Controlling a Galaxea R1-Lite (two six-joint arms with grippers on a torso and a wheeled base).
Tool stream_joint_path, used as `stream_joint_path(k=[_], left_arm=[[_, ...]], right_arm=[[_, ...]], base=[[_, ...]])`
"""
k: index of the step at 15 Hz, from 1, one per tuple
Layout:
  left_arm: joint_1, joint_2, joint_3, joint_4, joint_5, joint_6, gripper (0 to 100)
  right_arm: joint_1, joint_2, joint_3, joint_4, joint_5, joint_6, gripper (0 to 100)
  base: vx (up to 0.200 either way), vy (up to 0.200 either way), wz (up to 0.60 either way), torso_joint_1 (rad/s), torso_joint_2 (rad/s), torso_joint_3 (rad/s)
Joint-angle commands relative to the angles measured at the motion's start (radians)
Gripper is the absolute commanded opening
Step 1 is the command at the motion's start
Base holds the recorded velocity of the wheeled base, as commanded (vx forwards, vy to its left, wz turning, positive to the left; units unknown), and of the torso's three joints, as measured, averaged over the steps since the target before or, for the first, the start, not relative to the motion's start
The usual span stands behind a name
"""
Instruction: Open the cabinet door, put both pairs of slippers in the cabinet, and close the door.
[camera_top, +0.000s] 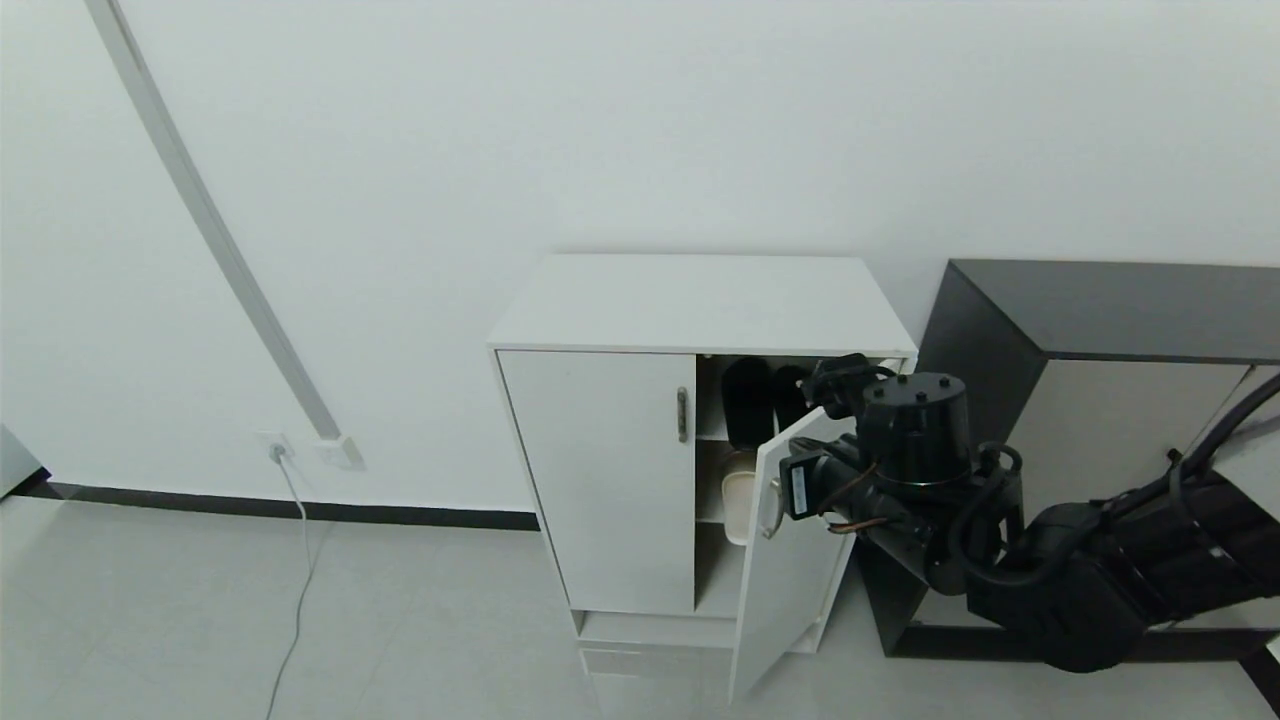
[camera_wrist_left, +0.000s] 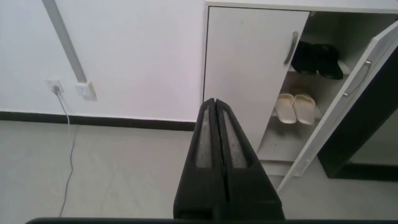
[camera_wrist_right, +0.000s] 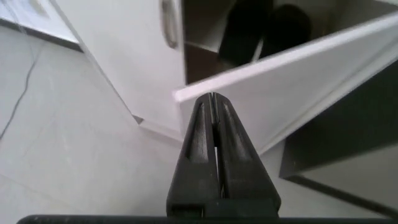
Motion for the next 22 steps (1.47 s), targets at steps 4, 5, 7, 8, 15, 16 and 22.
stream_joint_path(k=[4, 5, 7, 8, 15, 16, 22], left_arm=[[0.000, 0.001, 0.000, 0.000, -0.001, 0.000, 0], [0.000, 0.001, 0.000, 0.000, -0.001, 0.000, 0], [0.001, 0.001, -0.001, 0.002, -0.001, 0.002, 0], [0.000, 0.001, -0.001, 0.002, -0.001, 0.002, 0], [0.001, 0.001, -0.001, 0.000, -0.001, 0.000, 0], [0.000, 0.001, -0.001, 0.000, -0.001, 0.000, 0], [0.000, 0.001, -0.001, 0.000, -0.001, 0.000, 0]], right_arm=[[0.000, -0.067, 0.133, -0.016, -0.003, -0.002, 0], [0.000, -0.067, 0.133, -0.016, -0.003, -0.002, 0], [0.000, -0.082, 0.231, -0.077, -0.002, -0.004, 0], [0.000, -0.081, 0.254, -0.093, -0.002, -0.004, 0], [0.012, -0.056, 0.290, -0.099, 0.006, 0.004, 0], [0.012, -0.044, 0.285, -0.107, 0.006, 0.004, 0], [0.011, 0.088, 0.228, -0.196, 0.006, 0.006, 0]], base=[[0.050, 0.000, 0.00, 0.002, 0.00, -0.001], [0.200, 0.000, 0.00, -0.002, 0.00, 0.002], [0.200, 0.000, 0.00, -0.007, 0.00, 0.005], [0.200, 0.000, 0.00, 0.002, 0.00, 0.007], [0.086, 0.000, 0.00, 0.002, 0.00, 0.003], [0.000, 0.000, 0.00, 0.000, 0.00, 0.000], [0.000, 0.000, 0.00, 0.000, 0.00, 0.000]])
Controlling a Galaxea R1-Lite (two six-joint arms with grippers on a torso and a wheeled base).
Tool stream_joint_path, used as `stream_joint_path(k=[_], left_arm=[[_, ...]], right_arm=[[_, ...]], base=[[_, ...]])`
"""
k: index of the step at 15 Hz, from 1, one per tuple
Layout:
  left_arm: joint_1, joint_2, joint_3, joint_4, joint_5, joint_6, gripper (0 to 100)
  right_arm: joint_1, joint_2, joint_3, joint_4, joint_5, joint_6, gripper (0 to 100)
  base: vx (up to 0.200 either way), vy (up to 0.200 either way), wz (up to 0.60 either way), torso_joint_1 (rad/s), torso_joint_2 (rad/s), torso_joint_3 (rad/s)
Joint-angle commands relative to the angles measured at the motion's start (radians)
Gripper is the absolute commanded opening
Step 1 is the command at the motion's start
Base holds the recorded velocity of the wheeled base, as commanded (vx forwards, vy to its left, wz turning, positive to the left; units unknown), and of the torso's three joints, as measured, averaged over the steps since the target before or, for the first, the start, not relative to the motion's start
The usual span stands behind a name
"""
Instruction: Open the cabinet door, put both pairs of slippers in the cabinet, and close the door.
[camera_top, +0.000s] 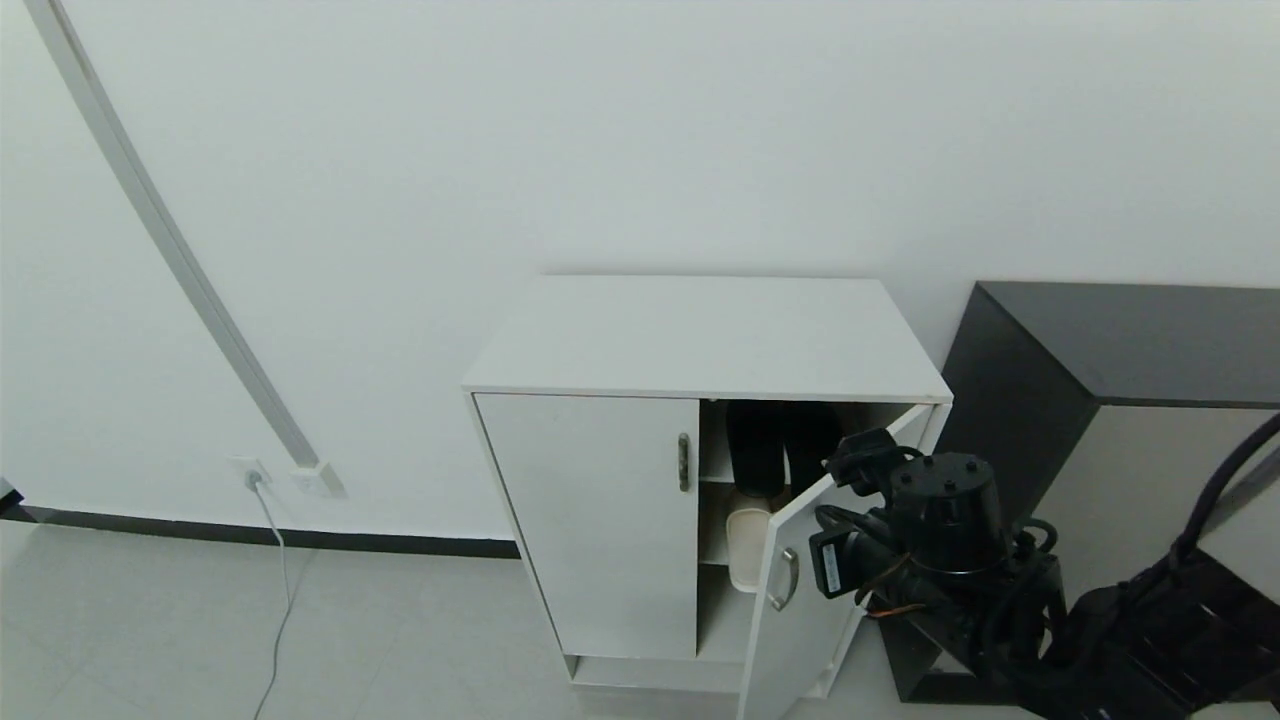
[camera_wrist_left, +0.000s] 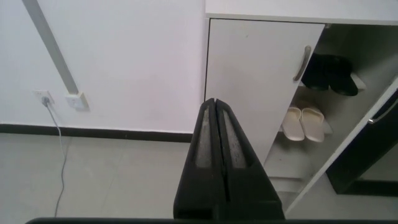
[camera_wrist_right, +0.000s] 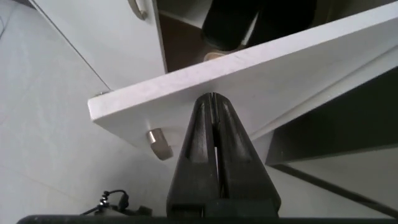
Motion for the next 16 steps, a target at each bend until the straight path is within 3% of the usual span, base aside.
stream_joint_path(k=[1, 16], left_arm=[[0.002, 0.001, 0.000, 0.000, 0.001, -0.001, 0], [0.000, 0.001, 0.000, 0.000, 0.002, -0.002, 0]], right_arm=[[-0.001, 0.093, -0.034, -0.044, 0.000, 0.000, 0], [-0.069, 0.362, -0.338, -0.108, 0.010, 0.006, 0]], base=[[0.000, 0.000, 0.00, 0.000, 0.00, 0.000], [0.000, 0.000, 0.00, 0.000, 0.00, 0.000]])
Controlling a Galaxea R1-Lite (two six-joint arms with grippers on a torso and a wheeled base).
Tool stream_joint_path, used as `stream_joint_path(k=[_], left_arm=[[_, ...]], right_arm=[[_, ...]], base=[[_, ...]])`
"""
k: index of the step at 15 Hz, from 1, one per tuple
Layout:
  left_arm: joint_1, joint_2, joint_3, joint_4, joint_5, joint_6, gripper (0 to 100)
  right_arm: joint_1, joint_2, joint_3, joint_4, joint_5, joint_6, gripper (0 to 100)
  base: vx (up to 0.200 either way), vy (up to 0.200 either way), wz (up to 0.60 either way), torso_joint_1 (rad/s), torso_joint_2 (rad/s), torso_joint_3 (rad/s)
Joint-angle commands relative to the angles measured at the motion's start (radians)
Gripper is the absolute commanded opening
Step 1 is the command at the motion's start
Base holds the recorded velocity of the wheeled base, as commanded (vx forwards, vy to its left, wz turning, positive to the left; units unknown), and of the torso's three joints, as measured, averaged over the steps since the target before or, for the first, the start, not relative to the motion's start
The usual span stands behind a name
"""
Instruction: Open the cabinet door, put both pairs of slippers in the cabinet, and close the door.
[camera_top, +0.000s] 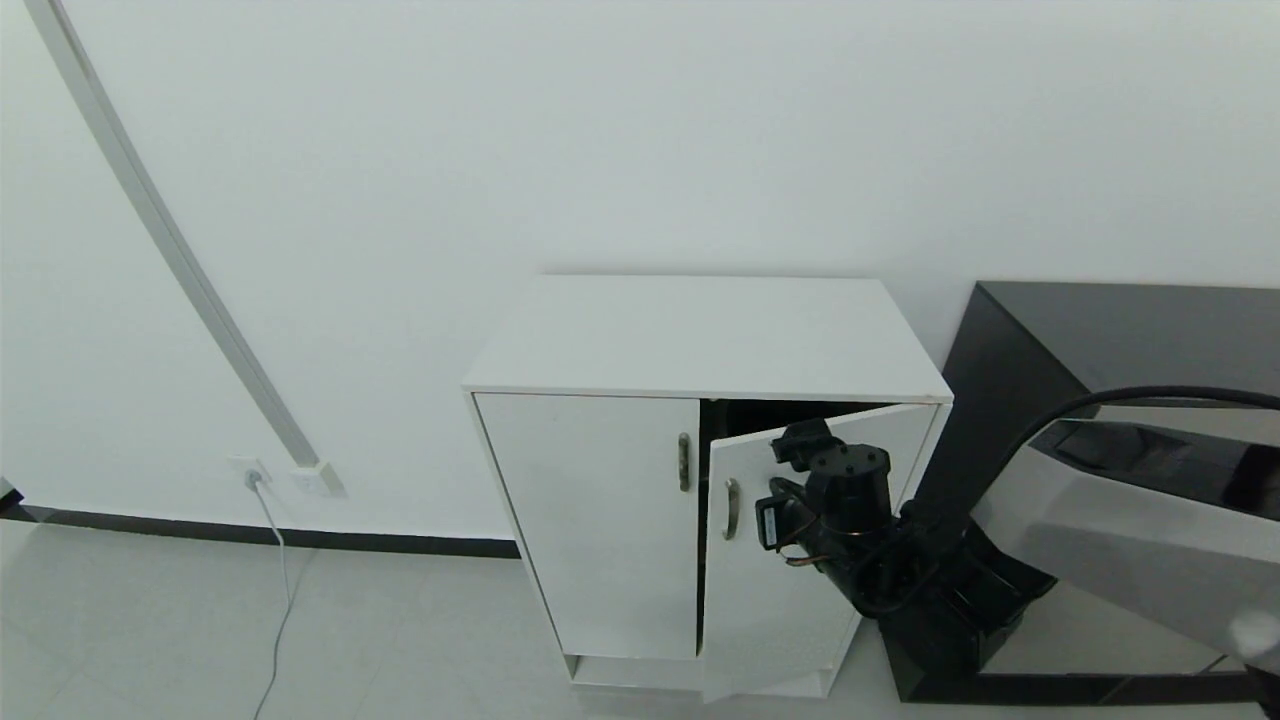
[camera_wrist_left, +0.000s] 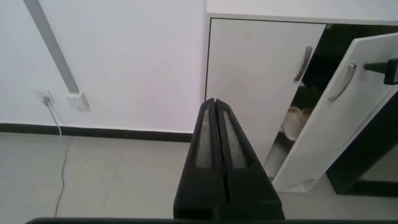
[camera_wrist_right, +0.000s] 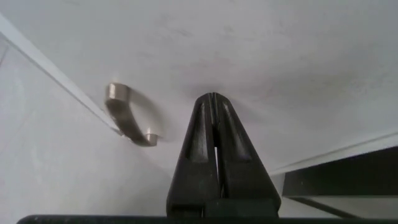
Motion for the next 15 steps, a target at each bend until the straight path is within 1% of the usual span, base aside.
stream_joint_path(k=[1, 7, 9, 15], left_arm=[[0.000, 0.001, -0.001, 0.000, 0.000, 0.000, 0], [0.000, 0.001, 0.001, 0.000, -0.001, 0.000, 0], [0.002, 0.001, 0.001, 0.000, 0.000, 0.000, 0], [0.002, 0.001, -0.001, 0.000, 0.000, 0.000, 0]], right_arm=[[-0.012, 0.043, -0.038, 0.000, 0.000, 0.000, 0], [-0.037, 0.075, -0.096, 0.000, 0.004, 0.001, 0], [-0.044, 0.078, -0.099, -0.002, 0.028, 0.001, 0], [-0.053, 0.080, -0.130, 0.001, 0.030, 0.007, 0]], base=[[0.000, 0.000, 0.00, 0.000, 0.00, 0.000], [0.000, 0.000, 0.00, 0.009, 0.00, 0.000], [0.000, 0.000, 0.00, 0.000, 0.00, 0.000], [0.000, 0.000, 0.00, 0.000, 0.00, 0.000]])
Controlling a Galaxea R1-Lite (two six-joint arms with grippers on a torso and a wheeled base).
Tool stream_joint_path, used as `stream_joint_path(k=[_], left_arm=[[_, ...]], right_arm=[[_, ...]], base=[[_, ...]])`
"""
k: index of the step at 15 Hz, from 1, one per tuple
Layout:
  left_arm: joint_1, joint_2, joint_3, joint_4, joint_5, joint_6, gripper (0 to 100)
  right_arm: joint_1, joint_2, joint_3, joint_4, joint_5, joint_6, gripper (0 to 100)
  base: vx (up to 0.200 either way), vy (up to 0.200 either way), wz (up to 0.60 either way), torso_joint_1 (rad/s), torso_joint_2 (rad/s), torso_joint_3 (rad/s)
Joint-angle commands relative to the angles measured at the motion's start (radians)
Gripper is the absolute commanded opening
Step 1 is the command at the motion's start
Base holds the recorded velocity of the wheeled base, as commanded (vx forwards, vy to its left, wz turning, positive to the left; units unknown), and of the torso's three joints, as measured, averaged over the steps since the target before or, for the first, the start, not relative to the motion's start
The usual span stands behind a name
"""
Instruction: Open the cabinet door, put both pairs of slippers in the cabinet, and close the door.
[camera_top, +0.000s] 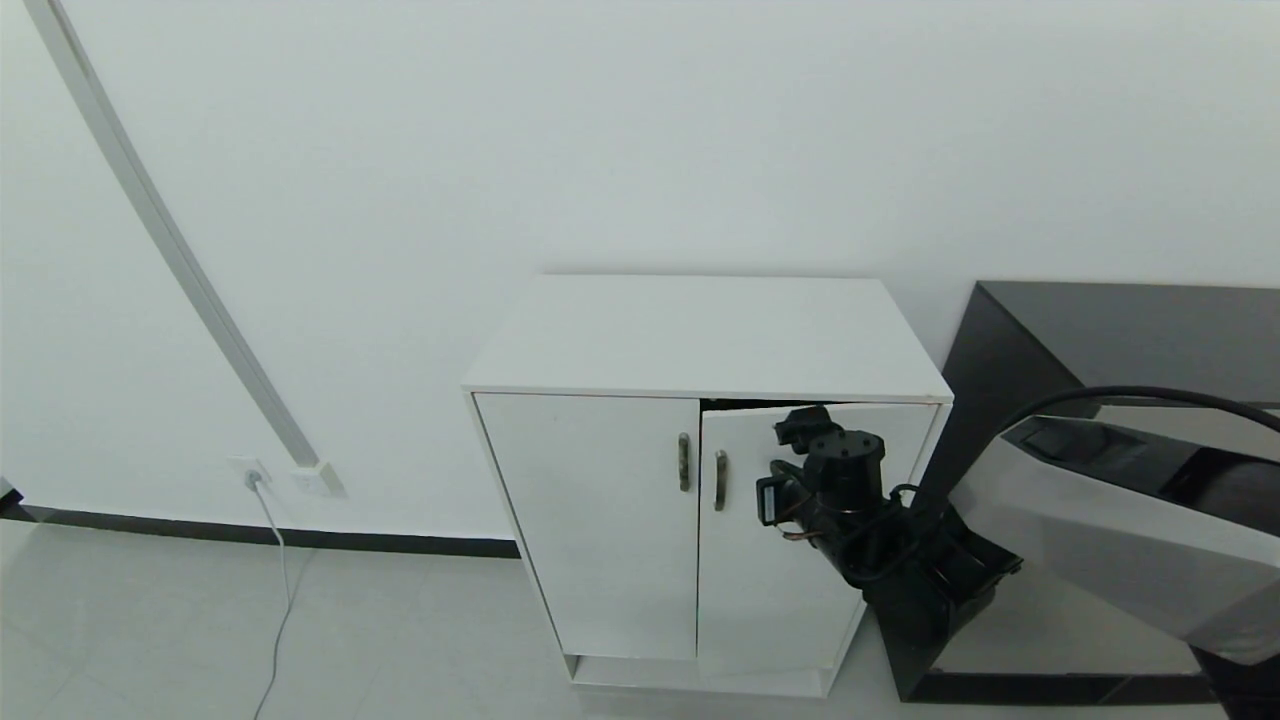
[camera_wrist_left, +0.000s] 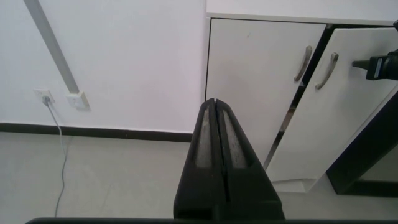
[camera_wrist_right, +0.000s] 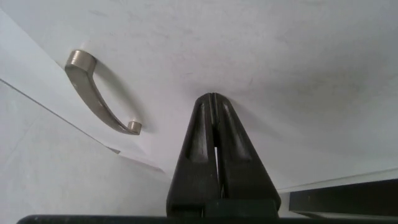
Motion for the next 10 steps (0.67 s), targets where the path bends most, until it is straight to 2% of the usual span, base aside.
stream_joint_path(k=[1, 10], left_arm=[[0.001, 0.001, -0.001, 0.000, -0.001, 0.000, 0], [0.001, 0.001, -0.001, 0.000, -0.001, 0.000, 0]], right_arm=[[-0.004, 0.000, -0.011, 0.000, 0.000, 0.000, 0], [-0.013, 0.011, -0.048, 0.002, 0.001, -0.001, 0]], base=[[0.000, 0.000, 0.00, 0.000, 0.00, 0.000], [0.000, 0.000, 0.00, 0.000, 0.00, 0.000]])
